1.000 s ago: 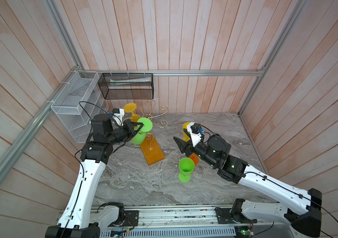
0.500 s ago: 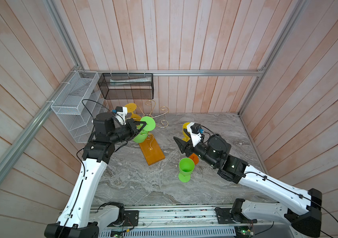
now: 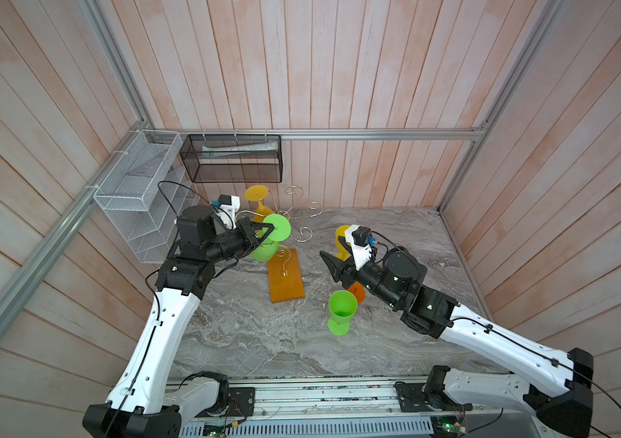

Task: Take the wine glass off the wine glass rack
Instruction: Pick up the wine glass rack from the center of the table, then pick up the wine glass from the wine glass rack.

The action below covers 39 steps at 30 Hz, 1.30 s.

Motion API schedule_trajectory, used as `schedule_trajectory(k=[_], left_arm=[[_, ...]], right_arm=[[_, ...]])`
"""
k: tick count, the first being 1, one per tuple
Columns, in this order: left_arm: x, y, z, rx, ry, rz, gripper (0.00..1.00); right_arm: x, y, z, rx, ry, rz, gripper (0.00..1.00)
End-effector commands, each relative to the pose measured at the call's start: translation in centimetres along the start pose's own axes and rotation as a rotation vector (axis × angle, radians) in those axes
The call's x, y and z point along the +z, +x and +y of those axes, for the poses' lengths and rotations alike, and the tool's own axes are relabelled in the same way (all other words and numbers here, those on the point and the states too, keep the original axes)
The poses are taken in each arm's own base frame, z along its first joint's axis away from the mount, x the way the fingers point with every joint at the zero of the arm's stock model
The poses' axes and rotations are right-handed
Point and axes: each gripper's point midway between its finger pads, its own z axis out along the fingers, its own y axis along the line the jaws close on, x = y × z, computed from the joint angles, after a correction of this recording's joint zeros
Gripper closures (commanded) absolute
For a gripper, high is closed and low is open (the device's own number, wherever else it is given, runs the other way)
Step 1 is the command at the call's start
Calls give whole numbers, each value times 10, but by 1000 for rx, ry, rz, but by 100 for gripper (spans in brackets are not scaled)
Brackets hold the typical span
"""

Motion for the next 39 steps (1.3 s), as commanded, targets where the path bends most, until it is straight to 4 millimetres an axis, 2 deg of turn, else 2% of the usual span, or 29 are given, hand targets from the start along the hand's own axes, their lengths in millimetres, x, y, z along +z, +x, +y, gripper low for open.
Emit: schedule_trajectory(k=[1, 9, 19, 30, 39], left_arm=[[3, 6, -3, 13, 30, 32, 100], [6, 10, 0, 13, 11, 41, 100], [2, 26, 6, 16, -3, 58, 100], [-19, 38, -2, 37, 3, 46, 100], [-33, 48, -19, 101, 46, 73, 100]], right_arm=[[-6, -10, -2, 1, 12, -27, 36], [-6, -9, -1, 1, 11, -26, 36], [-6, -10, -1, 4, 8, -28, 36], [-5, -9, 2, 12, -3, -23, 36], [-4, -11, 1, 35, 2, -26, 36]])
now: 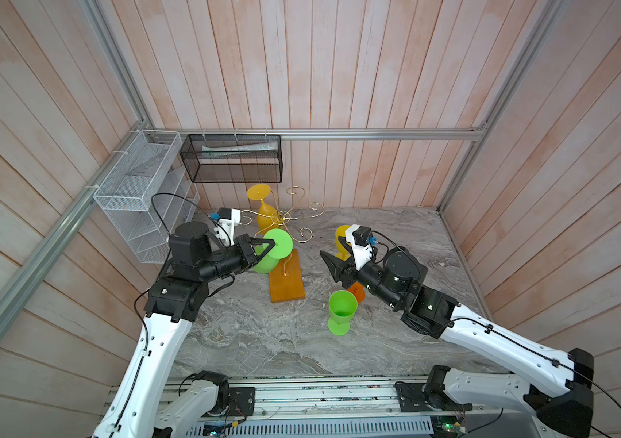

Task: Take the wine glass off the wine glass rack
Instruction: Pick up the wine glass from the wine glass rack.

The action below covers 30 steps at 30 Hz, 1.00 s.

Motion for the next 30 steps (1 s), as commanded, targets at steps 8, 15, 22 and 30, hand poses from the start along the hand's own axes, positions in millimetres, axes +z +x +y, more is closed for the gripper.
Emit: schedule_trajectory(k=[8, 15, 22, 30], left_arm=[[-9, 25, -16, 52, 74, 109, 100], [-15, 44, -41, 89, 208, 191, 100], [2, 65, -66, 170, 270, 276, 100], [27, 79, -104, 272, 338, 332, 100]], right_arm=[[1, -3, -13, 48, 84, 9, 37], [1, 3, -46, 176, 159, 37, 39], [-5, 9, -90, 343, 220, 56, 43], [-16, 18, -114, 406, 296, 83, 40]])
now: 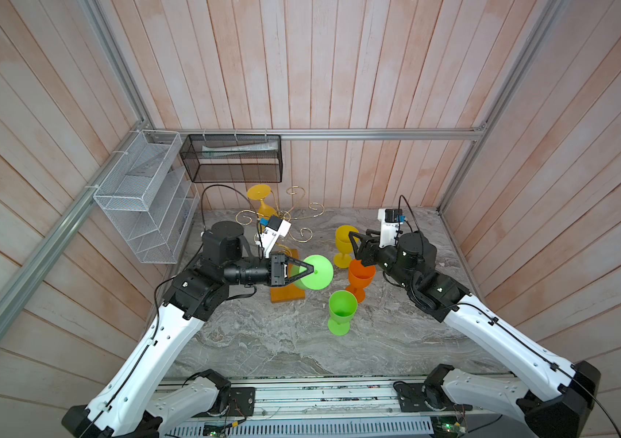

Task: Take the wine glass off the wine glass rack
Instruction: Pick up the wine glass from the wine glass rack.

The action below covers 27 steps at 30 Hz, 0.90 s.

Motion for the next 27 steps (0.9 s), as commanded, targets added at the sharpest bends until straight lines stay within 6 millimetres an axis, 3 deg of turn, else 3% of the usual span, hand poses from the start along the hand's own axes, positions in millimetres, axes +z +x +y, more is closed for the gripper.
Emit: schedule_trajectory(k=[1, 16, 27], left_arm=[[8, -15, -23, 122, 26, -34, 100], [72, -19, -59, 322, 81, 39, 100], [113, -70, -51, 542, 12, -75, 100]], right_arm=[[-11, -10, -7, 66, 10, -6, 40], [-43, -12, -97, 324, 180, -14, 43], [-59, -9, -136, 485, 227, -47, 46]])
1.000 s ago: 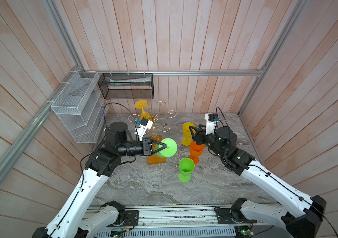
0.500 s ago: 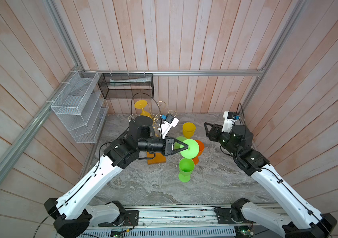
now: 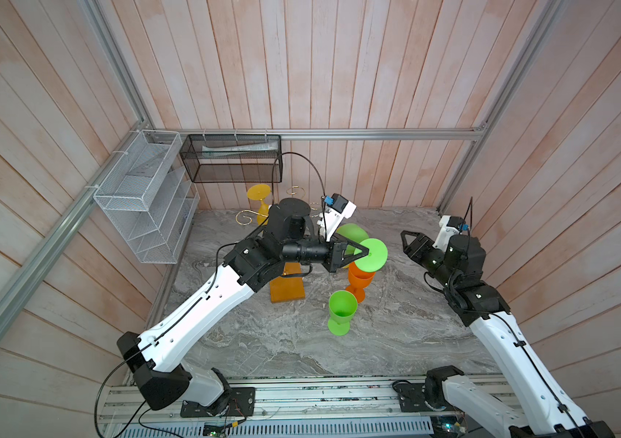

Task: Take the wine glass off the wine glass rack
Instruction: Pick up the wine glass from the wine glass rack.

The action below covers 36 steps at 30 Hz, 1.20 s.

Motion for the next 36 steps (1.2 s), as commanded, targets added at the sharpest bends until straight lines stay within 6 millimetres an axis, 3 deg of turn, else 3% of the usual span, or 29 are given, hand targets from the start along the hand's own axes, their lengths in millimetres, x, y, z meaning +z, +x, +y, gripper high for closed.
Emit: schedule_trajectory(k=[1, 6, 13, 17, 24, 36], left_arm=[[10, -28, 1, 159, -33, -80, 100], [38, -30, 10, 285, -67, -60, 100], [84, -9, 36, 507, -193, 5, 100], [104, 1, 38, 659, -284, 20, 100], [105, 2, 47, 834, -362, -54, 100], [112, 14, 75, 1212, -548, -97, 100]], right_arm=[[-6, 2, -2, 60, -21, 18, 46], [-8, -2, -14, 107, -9, 12, 46], [-7, -6, -33, 206, 2, 33, 46], [-8, -5, -44, 280, -8, 54, 48], [-13, -6, -54, 387, -36, 85, 51], [-17, -12, -38, 451, -83, 119, 54]])
